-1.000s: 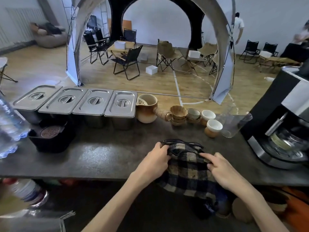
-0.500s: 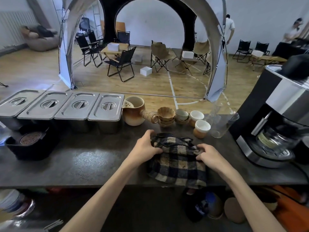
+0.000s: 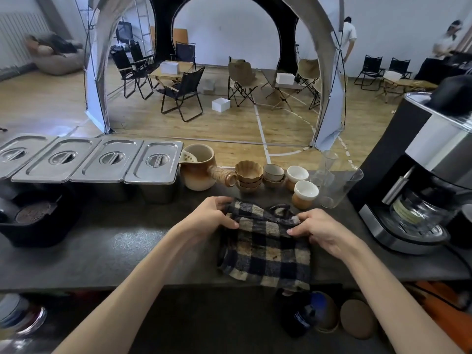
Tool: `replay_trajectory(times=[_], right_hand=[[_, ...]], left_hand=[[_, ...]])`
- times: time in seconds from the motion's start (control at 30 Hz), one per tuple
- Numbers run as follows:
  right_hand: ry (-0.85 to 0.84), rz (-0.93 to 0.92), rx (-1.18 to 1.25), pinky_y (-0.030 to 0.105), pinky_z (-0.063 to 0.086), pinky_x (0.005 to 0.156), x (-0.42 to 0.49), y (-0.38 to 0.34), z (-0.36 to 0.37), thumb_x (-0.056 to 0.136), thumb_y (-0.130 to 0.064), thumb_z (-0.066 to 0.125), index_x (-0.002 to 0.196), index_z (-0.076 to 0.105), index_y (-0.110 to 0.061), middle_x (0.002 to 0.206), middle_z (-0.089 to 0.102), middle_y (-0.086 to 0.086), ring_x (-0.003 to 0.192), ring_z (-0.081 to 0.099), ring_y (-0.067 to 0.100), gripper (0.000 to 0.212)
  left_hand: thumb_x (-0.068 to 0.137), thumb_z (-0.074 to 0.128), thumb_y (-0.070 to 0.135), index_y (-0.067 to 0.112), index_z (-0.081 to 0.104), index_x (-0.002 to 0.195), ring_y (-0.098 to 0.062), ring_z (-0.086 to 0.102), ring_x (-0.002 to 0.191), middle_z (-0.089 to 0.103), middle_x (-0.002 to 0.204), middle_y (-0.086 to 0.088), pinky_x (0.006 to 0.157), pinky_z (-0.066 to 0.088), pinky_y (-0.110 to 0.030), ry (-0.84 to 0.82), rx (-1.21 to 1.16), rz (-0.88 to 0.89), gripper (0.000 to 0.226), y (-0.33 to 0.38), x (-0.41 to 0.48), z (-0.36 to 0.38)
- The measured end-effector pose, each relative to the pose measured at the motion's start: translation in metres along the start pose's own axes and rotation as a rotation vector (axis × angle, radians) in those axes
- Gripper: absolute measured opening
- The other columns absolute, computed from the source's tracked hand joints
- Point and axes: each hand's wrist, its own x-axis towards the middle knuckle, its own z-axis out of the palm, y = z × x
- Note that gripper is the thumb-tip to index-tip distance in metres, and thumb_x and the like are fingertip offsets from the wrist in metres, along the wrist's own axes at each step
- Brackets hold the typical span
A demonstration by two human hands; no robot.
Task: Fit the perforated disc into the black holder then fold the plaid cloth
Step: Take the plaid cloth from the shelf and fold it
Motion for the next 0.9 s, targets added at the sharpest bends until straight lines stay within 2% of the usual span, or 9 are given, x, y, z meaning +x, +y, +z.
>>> replay_trajectory(times=[0.1, 0.2, 0.4, 0.47, 0.57, 0.63, 0.73, 0.83, 0.9], right_hand=[[0.038, -0.087, 0.048, 0.039, 0.047, 0.083, -0.003, -0.007, -0.001, 0.075, 0.004, 0.07, 0.103, 0.065, -0.018, 0.095, 0.069, 0.0, 0.095, 0.062, 0.022, 0.035], [0.1, -0.193, 0.079, 0.028, 0.046, 0.078, -0.007, -0.007, -0.001, 0.074, 0.005, 0.071, 0.115, 0.061, -0.018, 0.096, 0.061, -0.001, 0.095, 0.059, 0.017, 0.048], [0.163, -0.448, -0.003, 0.033, 0.054, 0.086, -0.028, 0.013, -0.001, 0.07, 0.002, 0.078, 0.088, 0.069, -0.027, 0.097, 0.071, 0.001, 0.093, 0.067, 0.016, 0.035], [0.206, -0.563, -0.04, 0.03, 0.055, 0.084, -0.037, 0.023, 0.002, 0.07, 0.006, 0.078, 0.082, 0.069, -0.024, 0.094, 0.066, -0.001, 0.087, 0.067, 0.013, 0.033], [0.25, -0.68, -0.128, 0.022, 0.052, 0.084, -0.048, 0.042, 0.006, 0.074, 0.011, 0.071, 0.069, 0.069, -0.022, 0.095, 0.059, -0.007, 0.092, 0.064, 0.013, 0.034], [0.277, -0.712, -0.218, 0.014, 0.046, 0.088, -0.052, 0.055, 0.009, 0.073, 0.016, 0.067, 0.067, 0.071, -0.026, 0.1, 0.057, -0.011, 0.1, 0.061, 0.011, 0.042], [0.256, -0.691, -0.223, 0.009, 0.04, 0.093, -0.059, 0.069, 0.011, 0.075, 0.022, 0.059, 0.072, 0.077, -0.028, 0.107, 0.057, -0.015, 0.111, 0.056, 0.008, 0.053], [0.185, -0.594, -0.017, 0.015, 0.042, 0.094, -0.068, 0.068, 0.013, 0.08, 0.018, 0.054, 0.073, 0.078, -0.027, 0.109, 0.06, -0.015, 0.114, 0.054, 0.003, 0.052], [0.23, -0.541, 0.109, 0.021, 0.045, 0.091, -0.072, 0.064, 0.018, 0.085, 0.008, 0.057, 0.071, 0.076, -0.021, 0.104, 0.063, -0.011, 0.106, 0.057, 0.002, 0.037]], left_hand=[[0.068, 0.068, -0.017, 0.001, 0.058, 0.125, -0.029, 0.063, 0.112, 0.069, 0.114, -0.015, 0.104, 0.046, -0.049, -0.012, 0.052, 0.015, 0.06, 0.005, 0.002, -0.004], [0.067, 0.069, -0.018, 0.005, 0.056, 0.126, -0.027, 0.063, 0.111, 0.068, 0.116, -0.013, 0.103, 0.047, -0.047, 0.008, 0.077, 0.083, 0.065, 0.009, 0.002, -0.008], [0.071, 0.071, -0.016, 0.014, 0.045, 0.135, -0.011, 0.064, 0.102, 0.066, 0.11, -0.002, 0.084, 0.056, -0.023, -0.004, 0.099, 0.239, 0.075, 0.003, -0.018, -0.008], [0.072, 0.072, -0.013, 0.014, 0.053, 0.128, -0.011, 0.064, 0.101, 0.066, 0.111, 0.0, 0.087, 0.055, -0.023, 0.003, 0.175, 0.335, 0.066, -0.004, -0.027, -0.009], [0.069, 0.071, -0.009, 0.016, 0.07, 0.102, -0.006, 0.064, 0.083, 0.063, 0.09, 0.008, 0.076, 0.052, -0.02, 0.044, 0.388, 0.558, 0.041, -0.018, -0.037, -0.009], [0.067, 0.059, -0.009, 0.018, 0.072, 0.089, -0.004, 0.057, 0.078, 0.052, 0.084, 0.015, 0.07, 0.049, -0.021, 0.067, 0.587, 0.655, 0.038, -0.03, -0.043, -0.01], [0.075, 0.056, -0.013, 0.025, 0.073, 0.092, 0.001, 0.047, 0.087, 0.041, 0.089, 0.021, 0.074, 0.038, -0.009, 0.082, 0.832, 0.724, 0.044, -0.044, -0.053, -0.015], [0.083, 0.055, -0.009, 0.025, 0.075, 0.096, -0.006, 0.053, 0.092, 0.049, 0.096, 0.011, 0.077, 0.044, -0.013, 0.101, 0.765, 0.69, 0.041, -0.046, -0.06, -0.019], [0.089, 0.056, -0.002, 0.021, 0.075, 0.094, -0.013, 0.058, 0.088, 0.054, 0.097, 0.006, 0.075, 0.049, -0.022, 0.165, 0.609, 0.602, 0.03, -0.042, -0.064, -0.016]])
